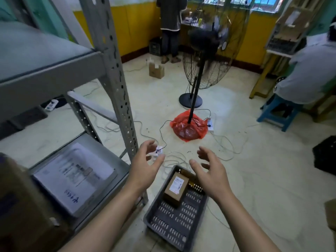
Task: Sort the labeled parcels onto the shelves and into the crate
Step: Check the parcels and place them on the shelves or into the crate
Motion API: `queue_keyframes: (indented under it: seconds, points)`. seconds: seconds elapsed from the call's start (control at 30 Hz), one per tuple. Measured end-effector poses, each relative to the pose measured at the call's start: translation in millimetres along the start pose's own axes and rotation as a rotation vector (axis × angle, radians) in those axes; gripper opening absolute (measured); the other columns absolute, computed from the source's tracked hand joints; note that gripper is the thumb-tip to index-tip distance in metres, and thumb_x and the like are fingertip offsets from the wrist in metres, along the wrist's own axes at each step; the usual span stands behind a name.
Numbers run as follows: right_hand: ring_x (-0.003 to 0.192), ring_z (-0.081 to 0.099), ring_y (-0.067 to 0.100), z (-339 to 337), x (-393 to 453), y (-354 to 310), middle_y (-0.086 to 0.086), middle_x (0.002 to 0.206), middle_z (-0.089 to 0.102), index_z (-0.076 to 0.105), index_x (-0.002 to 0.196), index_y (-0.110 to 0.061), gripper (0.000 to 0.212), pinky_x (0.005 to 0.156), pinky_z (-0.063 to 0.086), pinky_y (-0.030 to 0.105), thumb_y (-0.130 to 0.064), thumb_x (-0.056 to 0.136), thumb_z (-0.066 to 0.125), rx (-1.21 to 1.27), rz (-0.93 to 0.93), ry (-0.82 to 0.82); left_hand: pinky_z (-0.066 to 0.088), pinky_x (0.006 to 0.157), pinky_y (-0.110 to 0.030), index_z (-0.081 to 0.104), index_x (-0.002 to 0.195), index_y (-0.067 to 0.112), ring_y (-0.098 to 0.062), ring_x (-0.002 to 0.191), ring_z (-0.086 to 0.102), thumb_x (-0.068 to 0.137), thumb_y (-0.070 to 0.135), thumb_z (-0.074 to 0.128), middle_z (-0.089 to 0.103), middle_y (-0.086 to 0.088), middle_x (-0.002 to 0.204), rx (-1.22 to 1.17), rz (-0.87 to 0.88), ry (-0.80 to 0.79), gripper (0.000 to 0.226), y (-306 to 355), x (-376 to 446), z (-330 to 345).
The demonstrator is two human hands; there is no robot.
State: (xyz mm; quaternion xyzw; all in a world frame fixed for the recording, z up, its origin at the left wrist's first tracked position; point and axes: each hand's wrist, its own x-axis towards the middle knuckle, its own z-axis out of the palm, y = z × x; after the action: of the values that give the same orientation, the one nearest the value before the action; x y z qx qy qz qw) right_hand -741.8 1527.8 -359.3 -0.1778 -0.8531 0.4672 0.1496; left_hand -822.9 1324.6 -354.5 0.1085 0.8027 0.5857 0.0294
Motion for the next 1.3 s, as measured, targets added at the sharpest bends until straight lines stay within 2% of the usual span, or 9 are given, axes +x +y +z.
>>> queue_keyframes:
  seconds: [0.1,0.23,0.37,0.43,0.83,0.9,1.0,1.23,1.3]
  points:
    - [0.118,0.056,0.0,-3,-9,-18,-0.016,0.127,0.059,0.051,0.139,-0.033,0.051,0.098,0.051,0.029,-0.04,0.091,0.069,0.035,-0.062,-0.06,0.05,0.101,-0.034,0.049,0.129,0.038,-0.001,0.115,0.057,0.091,0.034,0.068,0.059,0.018,0.123,-0.028,-0.022,0.104,0.043,15,-26,-21]
    - [0.118,0.056,0.001,1,-25,-39,-0.016,0.126,0.06,0.051,0.14,-0.03,0.053,0.085,0.05,0.013,-0.041,0.091,0.068,0.09,-0.138,-0.154,0.051,0.1,-0.03,0.051,0.127,0.043,0.004,0.111,0.058,0.091,0.034,0.069,0.06,0.02,0.123,-0.019,-0.055,0.222,0.041,21,-65,-46]
    - [0.116,0.058,0.001,18,-44,-65,-0.018,0.125,0.061,0.053,0.139,-0.031,0.052,0.1,0.051,0.035,-0.044,0.091,0.069,0.128,-0.214,-0.249,0.048,0.103,-0.031,0.05,0.128,0.041,0.001,0.117,0.055,0.091,0.034,0.068,0.058,0.017,0.126,0.01,-0.094,0.344,0.041,24,-114,-77]
    - [0.116,0.058,0.001,31,-53,-79,-0.017,0.124,0.061,0.053,0.138,-0.029,0.053,0.101,0.052,0.038,-0.042,0.09,0.069,0.146,-0.252,-0.293,0.047,0.105,-0.034,0.051,0.131,0.036,-0.001,0.12,0.054,0.092,0.034,0.068,0.057,0.017,0.127,0.022,-0.113,0.393,0.043,25,-133,-95]
    - [0.117,0.057,0.003,143,-141,-174,-0.013,0.129,0.06,0.048,0.143,-0.028,0.062,0.098,0.051,0.032,-0.051,0.088,0.066,0.185,-0.466,-0.606,0.046,0.105,-0.03,0.052,0.135,0.03,0.001,0.123,0.052,0.093,0.035,0.065,0.055,0.015,0.133,0.079,-0.188,0.677,0.044,15,-260,-236]
    - [0.118,0.058,0.006,159,-157,-184,-0.012,0.13,0.06,0.048,0.143,-0.029,0.062,0.099,0.053,0.036,-0.053,0.088,0.064,0.19,-0.464,-0.636,0.046,0.103,-0.027,0.052,0.135,0.031,0.003,0.122,0.051,0.094,0.037,0.064,0.055,0.018,0.132,0.094,-0.205,0.696,0.044,8,-278,-258]
    - [0.118,0.058,0.007,184,-181,-199,-0.009,0.13,0.061,0.05,0.142,-0.024,0.056,0.1,0.053,0.038,-0.041,0.092,0.067,0.189,-0.454,-0.653,0.044,0.101,-0.022,0.051,0.135,0.031,0.004,0.121,0.051,0.094,0.038,0.063,0.055,0.019,0.131,0.102,-0.23,0.706,0.044,-2,-307,-291]
    - [0.114,0.058,0.006,239,-229,-217,-0.012,0.124,0.058,0.05,0.138,-0.026,0.05,0.091,0.052,0.026,-0.042,0.093,0.065,0.125,-0.457,-0.68,0.041,0.098,-0.019,0.047,0.138,0.032,0.004,0.121,0.049,0.094,0.042,0.062,0.051,0.02,0.133,0.107,-0.327,0.733,0.047,-43,-364,-359]
    - [0.115,0.057,0.007,254,-234,-218,-0.011,0.127,0.056,0.049,0.141,-0.026,0.056,0.088,0.05,0.024,-0.05,0.092,0.063,0.073,-0.465,-0.689,0.041,0.099,-0.02,0.046,0.138,0.032,0.002,0.121,0.05,0.095,0.04,0.062,0.05,0.019,0.134,0.112,-0.36,0.745,0.047,-55,-374,-373]
